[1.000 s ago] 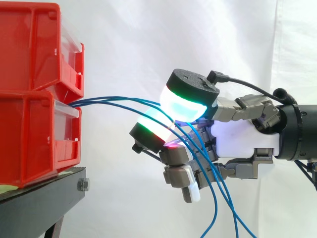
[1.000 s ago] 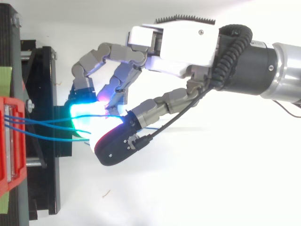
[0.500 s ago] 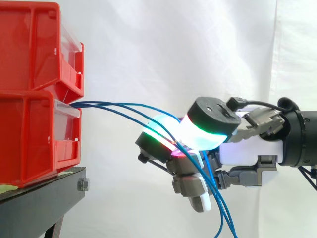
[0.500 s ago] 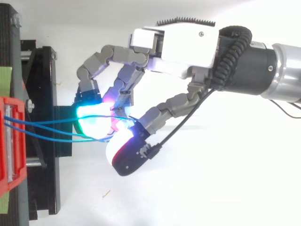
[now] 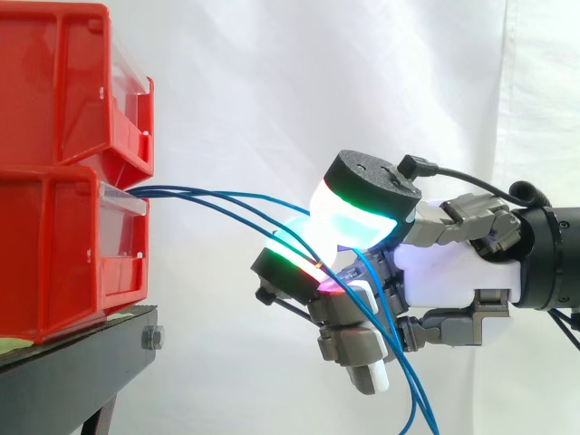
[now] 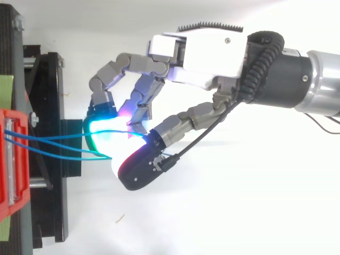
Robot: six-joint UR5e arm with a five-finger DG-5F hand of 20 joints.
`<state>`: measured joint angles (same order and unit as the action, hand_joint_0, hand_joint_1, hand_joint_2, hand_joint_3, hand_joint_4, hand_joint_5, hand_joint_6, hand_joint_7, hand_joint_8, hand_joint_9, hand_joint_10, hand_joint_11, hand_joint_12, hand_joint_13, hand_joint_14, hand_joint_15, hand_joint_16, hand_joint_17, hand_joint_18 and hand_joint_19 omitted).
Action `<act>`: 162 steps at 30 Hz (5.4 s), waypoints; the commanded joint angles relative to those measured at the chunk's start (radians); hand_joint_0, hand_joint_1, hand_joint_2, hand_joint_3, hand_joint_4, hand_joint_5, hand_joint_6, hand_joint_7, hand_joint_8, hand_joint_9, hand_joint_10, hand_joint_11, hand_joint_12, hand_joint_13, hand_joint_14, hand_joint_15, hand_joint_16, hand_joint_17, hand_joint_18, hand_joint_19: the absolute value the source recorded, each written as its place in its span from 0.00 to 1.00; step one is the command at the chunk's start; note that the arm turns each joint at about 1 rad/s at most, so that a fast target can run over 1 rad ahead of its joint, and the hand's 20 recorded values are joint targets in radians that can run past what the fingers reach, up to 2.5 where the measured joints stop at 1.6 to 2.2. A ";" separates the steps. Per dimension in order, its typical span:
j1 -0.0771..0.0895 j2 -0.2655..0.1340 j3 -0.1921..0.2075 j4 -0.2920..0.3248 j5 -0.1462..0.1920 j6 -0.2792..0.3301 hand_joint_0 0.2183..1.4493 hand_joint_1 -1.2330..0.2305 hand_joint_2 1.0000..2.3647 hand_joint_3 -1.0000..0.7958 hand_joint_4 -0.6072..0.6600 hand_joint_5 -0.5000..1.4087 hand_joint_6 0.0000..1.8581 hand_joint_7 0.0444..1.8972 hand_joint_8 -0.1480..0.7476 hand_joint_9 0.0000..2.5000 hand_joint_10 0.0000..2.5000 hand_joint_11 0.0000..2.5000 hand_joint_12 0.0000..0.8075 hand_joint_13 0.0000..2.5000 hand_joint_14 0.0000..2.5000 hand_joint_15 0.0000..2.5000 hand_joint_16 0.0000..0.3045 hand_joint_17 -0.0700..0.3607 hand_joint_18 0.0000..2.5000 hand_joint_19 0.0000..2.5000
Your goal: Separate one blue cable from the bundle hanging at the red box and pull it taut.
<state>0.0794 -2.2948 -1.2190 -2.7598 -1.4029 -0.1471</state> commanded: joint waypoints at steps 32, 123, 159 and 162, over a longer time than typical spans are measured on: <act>0.003 0.032 -0.001 -0.110 -0.019 -0.002 0.35 0.27 0.00 0.28 0.54 0.15 0.48 0.54 0.45 0.46 0.06 0.61 0.43 0.45 0.01 0.53 0.15 0.40 0.36 0.36; 0.049 0.052 -0.048 -0.126 0.225 0.141 0.33 0.47 0.01 0.35 0.56 0.15 0.46 0.50 0.44 0.45 0.02 0.61 0.40 0.47 0.01 0.55 0.15 0.41 0.37 0.39; 0.057 0.054 -0.048 -0.115 0.214 0.165 0.37 0.33 0.01 0.45 0.54 0.13 0.49 0.51 0.44 0.41 0.08 0.57 0.39 0.48 0.01 0.55 0.15 0.41 0.39 0.38; 0.056 0.054 -0.048 -0.115 0.206 0.178 0.37 0.33 0.01 0.47 0.54 0.13 0.49 0.51 0.44 0.41 0.08 0.57 0.39 0.48 0.01 0.55 0.15 0.41 0.39 0.38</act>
<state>0.1352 -2.2417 -1.2671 -2.8752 -1.1897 0.0172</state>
